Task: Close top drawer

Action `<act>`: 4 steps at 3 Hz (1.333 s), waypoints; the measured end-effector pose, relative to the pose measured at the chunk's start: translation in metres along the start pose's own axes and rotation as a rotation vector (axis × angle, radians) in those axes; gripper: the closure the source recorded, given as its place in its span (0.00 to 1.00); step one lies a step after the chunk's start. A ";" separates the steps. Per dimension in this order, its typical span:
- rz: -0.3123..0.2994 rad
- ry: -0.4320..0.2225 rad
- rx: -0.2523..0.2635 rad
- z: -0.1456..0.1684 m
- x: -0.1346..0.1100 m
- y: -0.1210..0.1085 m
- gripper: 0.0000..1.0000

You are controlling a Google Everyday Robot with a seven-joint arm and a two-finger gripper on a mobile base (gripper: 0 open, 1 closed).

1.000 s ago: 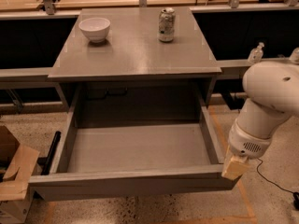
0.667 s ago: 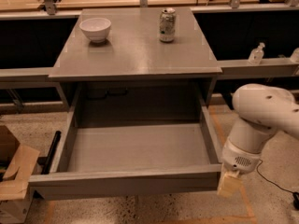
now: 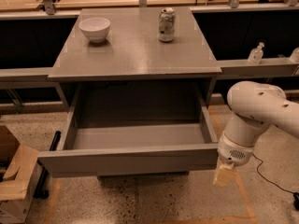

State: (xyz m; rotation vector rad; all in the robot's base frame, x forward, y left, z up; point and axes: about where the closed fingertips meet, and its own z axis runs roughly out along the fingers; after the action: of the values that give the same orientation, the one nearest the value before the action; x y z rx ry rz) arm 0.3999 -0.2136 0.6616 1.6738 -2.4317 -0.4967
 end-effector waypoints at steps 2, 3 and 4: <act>-0.119 0.030 0.014 -0.011 -0.033 -0.040 1.00; -0.119 0.030 0.014 -0.011 -0.033 -0.040 1.00; -0.147 0.035 0.060 -0.017 -0.048 -0.055 1.00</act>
Offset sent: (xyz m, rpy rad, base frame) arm 0.1794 0.0558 0.0431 0.0591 -0.2218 0.2580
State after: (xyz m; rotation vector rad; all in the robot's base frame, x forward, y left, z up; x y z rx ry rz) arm 0.4706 -0.1903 0.6618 1.8788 -2.3327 -0.4122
